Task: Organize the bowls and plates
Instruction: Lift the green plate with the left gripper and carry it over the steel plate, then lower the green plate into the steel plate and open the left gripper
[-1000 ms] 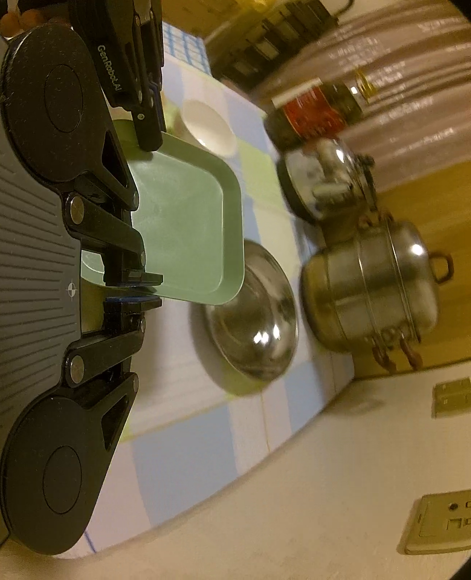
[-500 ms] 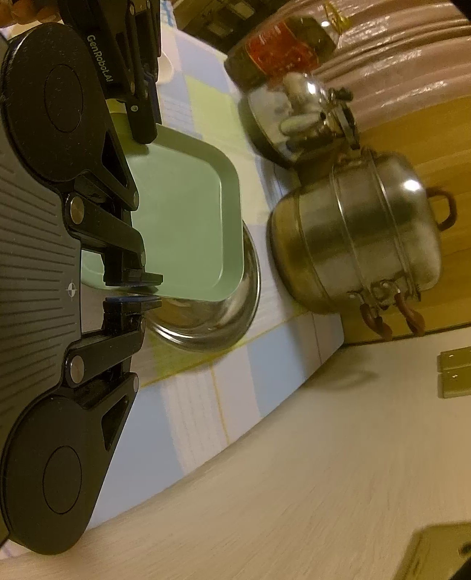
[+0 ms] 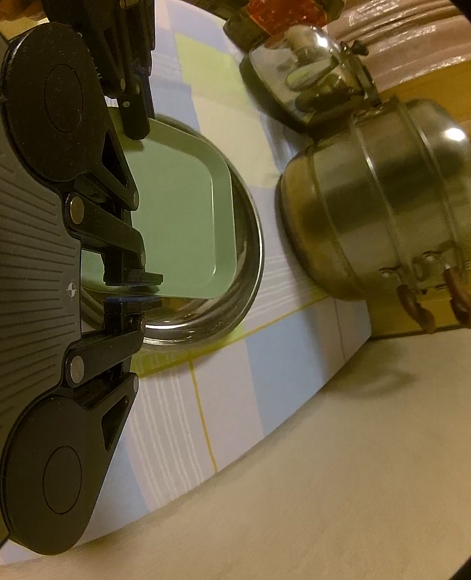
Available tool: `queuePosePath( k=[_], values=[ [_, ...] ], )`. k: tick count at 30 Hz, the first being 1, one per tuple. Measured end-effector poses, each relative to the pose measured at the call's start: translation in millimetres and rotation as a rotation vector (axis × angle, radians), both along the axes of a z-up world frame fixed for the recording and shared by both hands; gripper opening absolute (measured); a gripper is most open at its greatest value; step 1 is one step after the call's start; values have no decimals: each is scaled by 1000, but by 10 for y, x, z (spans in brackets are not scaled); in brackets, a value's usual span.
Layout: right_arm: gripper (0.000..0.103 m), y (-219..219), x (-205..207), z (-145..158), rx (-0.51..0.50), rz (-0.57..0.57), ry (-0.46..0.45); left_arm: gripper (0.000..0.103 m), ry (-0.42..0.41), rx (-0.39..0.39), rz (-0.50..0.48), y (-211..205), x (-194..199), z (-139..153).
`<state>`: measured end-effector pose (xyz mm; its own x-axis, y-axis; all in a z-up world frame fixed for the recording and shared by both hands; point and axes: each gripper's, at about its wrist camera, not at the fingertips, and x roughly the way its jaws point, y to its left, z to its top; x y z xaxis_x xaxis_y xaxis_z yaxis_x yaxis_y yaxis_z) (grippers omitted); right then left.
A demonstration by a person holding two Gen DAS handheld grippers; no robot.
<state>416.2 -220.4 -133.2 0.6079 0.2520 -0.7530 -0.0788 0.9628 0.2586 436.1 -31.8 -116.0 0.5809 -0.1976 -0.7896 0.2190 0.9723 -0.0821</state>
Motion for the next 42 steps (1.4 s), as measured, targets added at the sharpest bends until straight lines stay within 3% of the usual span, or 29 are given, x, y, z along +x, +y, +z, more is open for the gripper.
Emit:
queuePosePath(
  k=[17, 22, 29, 42],
  values=[
    [5, 17, 224, -247, -12, 8, 55, 8, 52, 20, -7, -18, 193, -213],
    [5, 17, 194, -215, -17, 6, 20, 14, 37, 24, -5, -23, 185, -175],
    [5, -41, 73, -44, -7, -12, -27, 17, -7, 11, -8, 0, 63, 37],
    [5, -278, -540, 482, 143, -42, -89, 21, -51, 3, 15, 167, -572, 539]
  ],
)
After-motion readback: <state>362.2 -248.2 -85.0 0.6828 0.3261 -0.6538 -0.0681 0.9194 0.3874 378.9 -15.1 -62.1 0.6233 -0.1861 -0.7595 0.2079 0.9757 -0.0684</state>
